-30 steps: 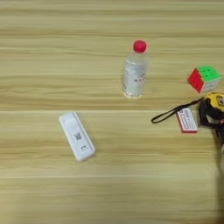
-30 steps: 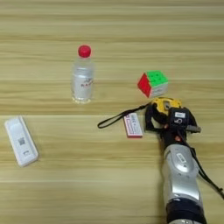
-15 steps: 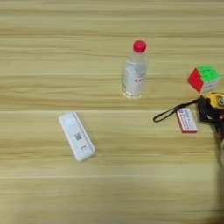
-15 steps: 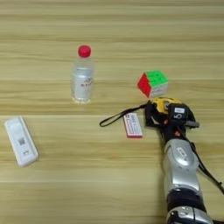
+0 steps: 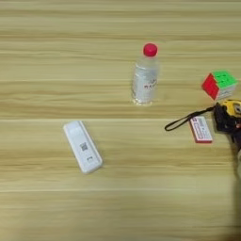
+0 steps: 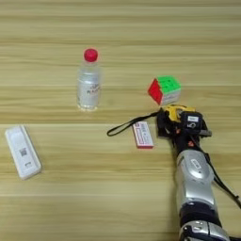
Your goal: Move the objects on the table
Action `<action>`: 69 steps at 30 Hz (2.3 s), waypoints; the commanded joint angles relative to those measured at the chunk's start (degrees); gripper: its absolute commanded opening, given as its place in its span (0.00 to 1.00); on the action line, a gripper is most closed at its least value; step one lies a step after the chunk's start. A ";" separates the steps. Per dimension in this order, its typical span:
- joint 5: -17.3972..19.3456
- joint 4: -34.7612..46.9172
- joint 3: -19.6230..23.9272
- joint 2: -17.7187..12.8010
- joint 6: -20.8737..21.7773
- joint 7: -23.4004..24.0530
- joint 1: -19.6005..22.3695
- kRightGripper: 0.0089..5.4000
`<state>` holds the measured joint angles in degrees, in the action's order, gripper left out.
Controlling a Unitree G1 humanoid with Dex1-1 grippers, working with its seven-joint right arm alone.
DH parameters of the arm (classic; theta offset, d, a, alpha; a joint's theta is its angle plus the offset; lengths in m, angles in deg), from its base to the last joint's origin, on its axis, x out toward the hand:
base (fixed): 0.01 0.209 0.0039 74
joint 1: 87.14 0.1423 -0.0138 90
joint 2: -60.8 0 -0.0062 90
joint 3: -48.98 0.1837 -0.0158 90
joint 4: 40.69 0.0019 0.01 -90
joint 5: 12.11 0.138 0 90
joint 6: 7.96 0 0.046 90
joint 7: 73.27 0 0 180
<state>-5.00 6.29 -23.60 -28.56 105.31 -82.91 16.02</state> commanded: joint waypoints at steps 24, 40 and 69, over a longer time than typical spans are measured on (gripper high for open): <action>-0.12 50.27 -16.76 8.56 -16.07 -4.70 -15.77 0.85; -3.67 35.70 -25.50 13.12 -14.77 -6.47 -11.80 0.85; -6.81 43.88 -21.07 10.88 -9.42 -2.08 -12.98 1.00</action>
<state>-12.61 45.14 -46.45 -16.91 95.25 -86.13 1.14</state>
